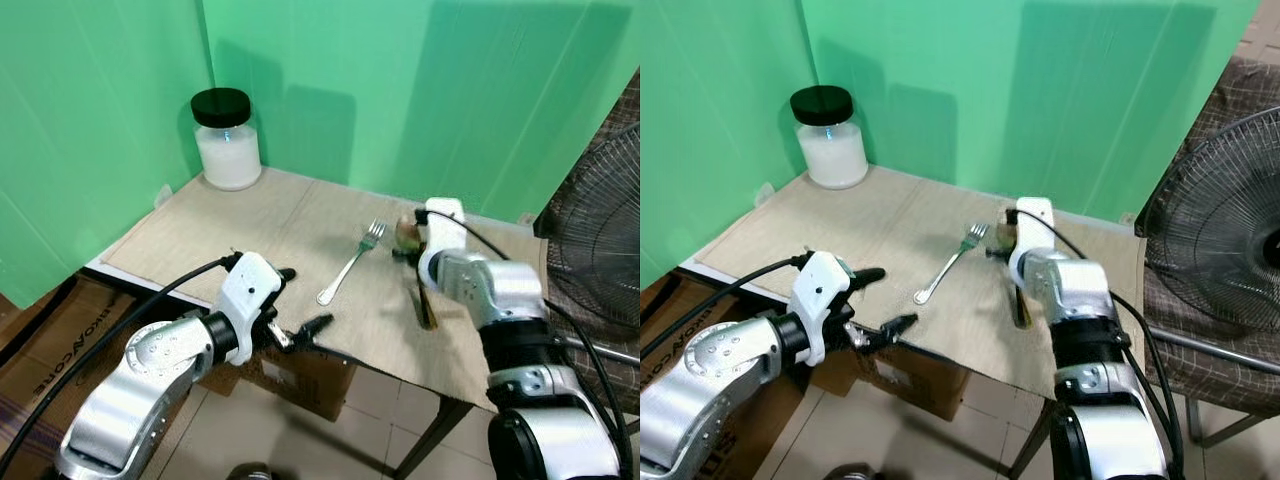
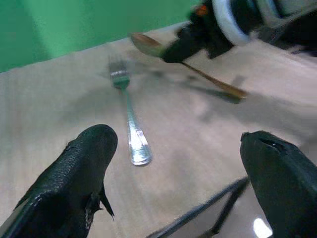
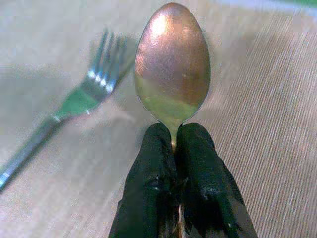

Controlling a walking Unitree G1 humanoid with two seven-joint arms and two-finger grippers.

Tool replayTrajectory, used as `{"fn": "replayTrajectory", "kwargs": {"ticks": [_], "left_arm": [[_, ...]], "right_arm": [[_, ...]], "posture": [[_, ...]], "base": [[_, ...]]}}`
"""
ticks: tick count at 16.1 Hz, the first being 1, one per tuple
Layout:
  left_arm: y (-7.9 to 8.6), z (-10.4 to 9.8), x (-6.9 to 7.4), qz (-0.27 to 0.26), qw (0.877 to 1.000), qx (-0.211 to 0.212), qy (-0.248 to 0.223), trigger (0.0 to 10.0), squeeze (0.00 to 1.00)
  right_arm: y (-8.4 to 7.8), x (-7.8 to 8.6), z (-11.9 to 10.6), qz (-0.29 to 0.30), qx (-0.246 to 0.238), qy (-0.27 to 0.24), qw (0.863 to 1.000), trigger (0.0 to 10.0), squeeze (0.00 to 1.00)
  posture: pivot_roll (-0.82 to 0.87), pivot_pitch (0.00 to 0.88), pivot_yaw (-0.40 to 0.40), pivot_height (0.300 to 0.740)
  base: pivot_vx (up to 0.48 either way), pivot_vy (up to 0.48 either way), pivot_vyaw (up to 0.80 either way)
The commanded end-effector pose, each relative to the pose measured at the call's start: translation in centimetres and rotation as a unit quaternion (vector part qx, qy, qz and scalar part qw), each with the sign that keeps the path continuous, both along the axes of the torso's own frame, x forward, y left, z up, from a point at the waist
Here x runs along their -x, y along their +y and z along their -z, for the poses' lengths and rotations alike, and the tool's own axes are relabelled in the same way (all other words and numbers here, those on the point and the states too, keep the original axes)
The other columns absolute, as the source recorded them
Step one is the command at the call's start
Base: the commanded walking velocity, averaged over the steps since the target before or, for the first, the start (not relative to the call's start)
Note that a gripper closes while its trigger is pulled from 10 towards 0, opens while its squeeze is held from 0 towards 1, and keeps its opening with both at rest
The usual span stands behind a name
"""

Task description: Setting the table

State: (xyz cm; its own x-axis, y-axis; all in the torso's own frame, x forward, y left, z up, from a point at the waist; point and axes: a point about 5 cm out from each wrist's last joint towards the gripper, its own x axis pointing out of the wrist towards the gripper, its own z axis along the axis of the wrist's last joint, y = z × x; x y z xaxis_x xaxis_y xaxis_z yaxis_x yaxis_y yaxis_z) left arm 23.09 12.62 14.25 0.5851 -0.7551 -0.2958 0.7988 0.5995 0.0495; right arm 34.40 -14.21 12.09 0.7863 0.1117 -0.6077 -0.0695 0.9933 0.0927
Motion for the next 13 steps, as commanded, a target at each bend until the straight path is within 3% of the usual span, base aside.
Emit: {"fn": "replayTrajectory", "kwargs": {"ticks": [1,5,7,10,11,12,13], "left_arm": [[-0.2,-0.8,0.0,0.019,1.0,0.005,-0.009,10.0,0.0],[0.4,-0.9,-0.8,0.014,1.0,-0.007,-0.015,10.0,0.0],[0.7,-1.5,-1.7,-0.024,0.999,-0.01,-0.043,10.0,0.0],[0.7,-2.1,-2.7,-0.074,0.994,-0.01,-0.081,10.0,0.0],[0.6,-2.4,-3.0,-0.093,0.991,-0.009,-0.098,10.0,0.0],[0.2,-2.9,-3.1,-0.128,0.984,0.004,-0.123,10.0,0.0],[-0.2,-3.2,-3.1,-0.147,0.98,0.018,-0.132,10.0,0.0]], "right_arm": [[-0.6,-0.2,-1.1,0.005,-0.008,-0.027,1.0,0.0,0.0],[-1.1,0.4,-4.8,-0.025,-0.045,-0.15,0.987,0.0,0.0],[-1.7,1.9,-8.1,-0.039,-0.085,-0.246,0.965,0.0,0.0],[-2.0,4.6,-10.2,-0.058,-0.1,-0.324,0.939,0.0,0.0],[-2.0,5.4,-10.4,-0.062,-0.095,-0.333,0.936,3.6,0.0],[-1.8,6.8,-10.6,-0.073,-0.066,-0.354,0.93,10.0,0.0],[-1.8,7.4,-10.4,-0.068,-0.053,-0.359,0.929,10.0,0.0]], "posture": [[0.11,0.0,-0.013,0.74],[0.09,0.0,0.016,0.74],[0.09,0.0,0.018,0.74],[0.1,0.0,0.011,0.74],[0.1,0.0,0.012,0.74],[0.1,0.0,0.013,0.74],[0.1,0.0,0.01,0.74]], "base": [[0.0,0.0,0.0],[0.0,0.0,0.0],[0.0,0.0,0.0],[0.0,0.0,0.0],[0.0,0.0,0.0],[0.0,0.0,0.0],[0.0,0.0,0.0]]}}
